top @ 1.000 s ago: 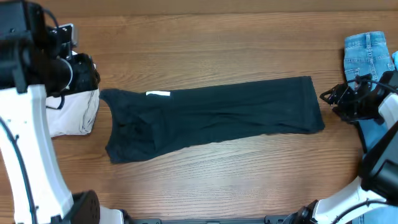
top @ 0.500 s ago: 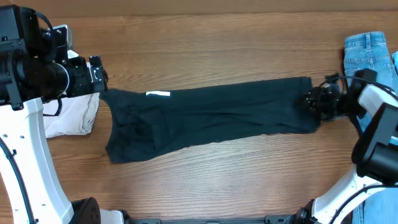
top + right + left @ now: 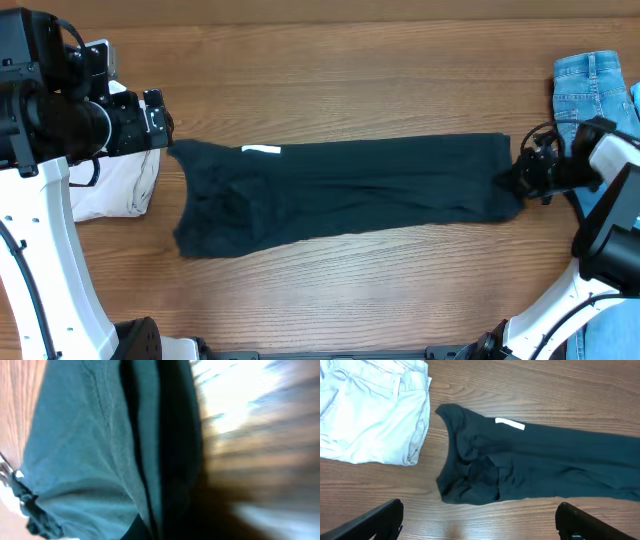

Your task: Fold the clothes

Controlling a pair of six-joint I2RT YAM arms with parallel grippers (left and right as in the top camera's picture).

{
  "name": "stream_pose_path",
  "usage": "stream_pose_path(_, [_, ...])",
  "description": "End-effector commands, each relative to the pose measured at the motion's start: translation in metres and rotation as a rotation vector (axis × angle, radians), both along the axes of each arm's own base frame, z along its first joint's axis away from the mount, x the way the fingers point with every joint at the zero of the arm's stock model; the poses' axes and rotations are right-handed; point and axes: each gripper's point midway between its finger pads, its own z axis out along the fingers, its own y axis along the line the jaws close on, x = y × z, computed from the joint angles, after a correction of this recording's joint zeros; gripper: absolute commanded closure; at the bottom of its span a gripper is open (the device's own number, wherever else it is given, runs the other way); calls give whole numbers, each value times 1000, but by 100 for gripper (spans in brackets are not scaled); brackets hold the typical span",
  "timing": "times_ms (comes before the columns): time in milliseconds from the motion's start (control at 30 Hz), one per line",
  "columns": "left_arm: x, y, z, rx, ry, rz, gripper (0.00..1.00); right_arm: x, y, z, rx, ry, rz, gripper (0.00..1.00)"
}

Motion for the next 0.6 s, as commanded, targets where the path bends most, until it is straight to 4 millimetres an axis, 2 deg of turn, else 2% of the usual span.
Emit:
stream_pose_path(0, [-1,0,3,6,-10,4,0,22,-7,64,-118,-95,-21,96])
stream_pose_path(67, [-1,0,3,6,-10,4,0,23,2,90,-190,-126,-14,96])
stream_pose_path(133, [-1,0,3,6,-10,4,0,24,17,104,-230,-144,13,96])
stream_pose_path(200, [-1,0,3,6,-10,4,0,20,50,113,-242,-138,83,96])
stream_pose_path(267, [-1,0,3,6,-10,4,0,13,83,112,-236,-118,172,96])
stream_pose_path(300, [-1,0,3,6,-10,4,0,8,109,109,-228,-109,245,96])
stream_pose_path(400, [-1,0,3,6,-10,4,0,-4,169,100,-250,-123,422,96])
stream_pose_path(467, [-1,0,3,6,-10,4,0,-10,202,94,-262,-140,490,96])
stream_pose_path(500, [-1,0,3,6,-10,4,0,-13,222,91,-261,-153,524,96])
stream_pose_path(533, [-1,0,3,6,-10,3,0,-20,253,88,-254,-177,575,96])
stream_pose_path(567, [-1,0,3,6,-10,4,0,-23,267,86,-248,-192,601,96])
